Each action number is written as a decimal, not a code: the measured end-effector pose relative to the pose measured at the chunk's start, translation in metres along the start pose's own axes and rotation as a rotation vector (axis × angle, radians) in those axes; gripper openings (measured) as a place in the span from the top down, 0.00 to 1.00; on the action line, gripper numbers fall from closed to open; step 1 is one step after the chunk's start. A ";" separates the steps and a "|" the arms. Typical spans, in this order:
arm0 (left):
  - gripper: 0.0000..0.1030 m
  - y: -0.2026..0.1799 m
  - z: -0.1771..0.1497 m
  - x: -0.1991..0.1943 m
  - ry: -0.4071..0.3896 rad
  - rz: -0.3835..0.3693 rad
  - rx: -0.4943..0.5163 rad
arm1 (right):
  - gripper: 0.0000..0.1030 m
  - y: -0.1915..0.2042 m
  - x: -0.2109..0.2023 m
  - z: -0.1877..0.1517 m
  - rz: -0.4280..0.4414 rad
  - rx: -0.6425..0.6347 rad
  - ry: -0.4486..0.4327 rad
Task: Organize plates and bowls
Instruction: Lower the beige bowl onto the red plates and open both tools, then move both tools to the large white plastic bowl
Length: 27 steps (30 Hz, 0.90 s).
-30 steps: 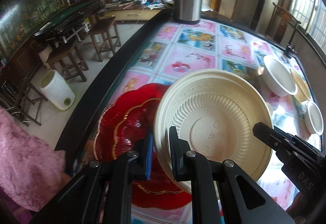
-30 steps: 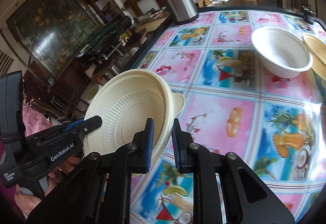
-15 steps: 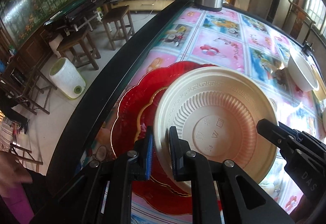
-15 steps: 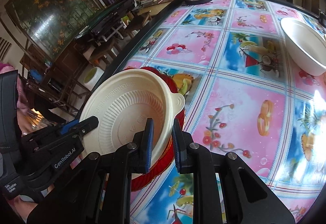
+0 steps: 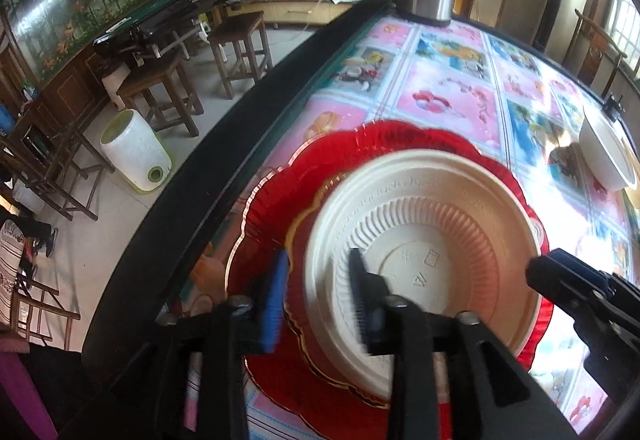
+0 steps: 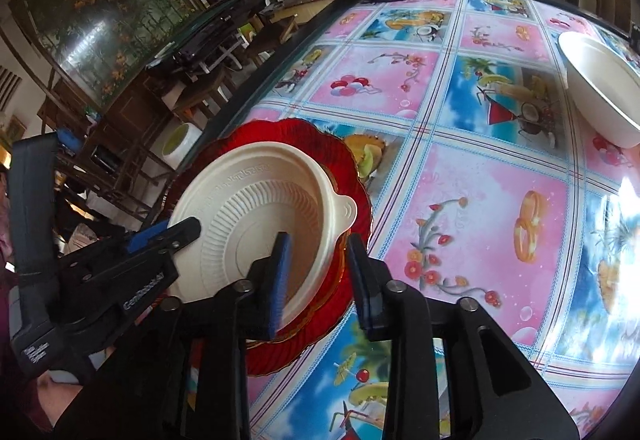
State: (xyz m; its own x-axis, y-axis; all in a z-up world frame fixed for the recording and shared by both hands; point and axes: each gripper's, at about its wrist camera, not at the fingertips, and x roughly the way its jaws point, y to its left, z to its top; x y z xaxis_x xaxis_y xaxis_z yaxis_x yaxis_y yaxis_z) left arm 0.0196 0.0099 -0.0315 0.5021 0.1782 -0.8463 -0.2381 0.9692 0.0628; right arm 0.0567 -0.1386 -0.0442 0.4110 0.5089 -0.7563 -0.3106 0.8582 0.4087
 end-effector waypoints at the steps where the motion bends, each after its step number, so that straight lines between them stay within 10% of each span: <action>1: 0.49 0.001 0.000 -0.001 -0.012 0.004 -0.004 | 0.64 0.000 -0.002 0.000 -0.005 0.003 -0.006; 8: 0.32 0.002 0.005 -0.032 -0.156 0.050 -0.011 | 0.63 0.011 -0.042 -0.006 -0.029 -0.055 -0.092; 27: 0.27 -0.096 0.002 -0.074 -0.281 -0.213 0.129 | 0.53 -0.058 -0.115 -0.021 -0.147 0.068 -0.208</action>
State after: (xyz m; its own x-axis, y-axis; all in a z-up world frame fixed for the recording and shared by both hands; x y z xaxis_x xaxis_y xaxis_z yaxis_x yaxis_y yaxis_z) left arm 0.0068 -0.0964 0.0259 0.7419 -0.0077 -0.6704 -0.0055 0.9998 -0.0176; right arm 0.0097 -0.2482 0.0088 0.6173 0.3750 -0.6916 -0.1790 0.9230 0.3406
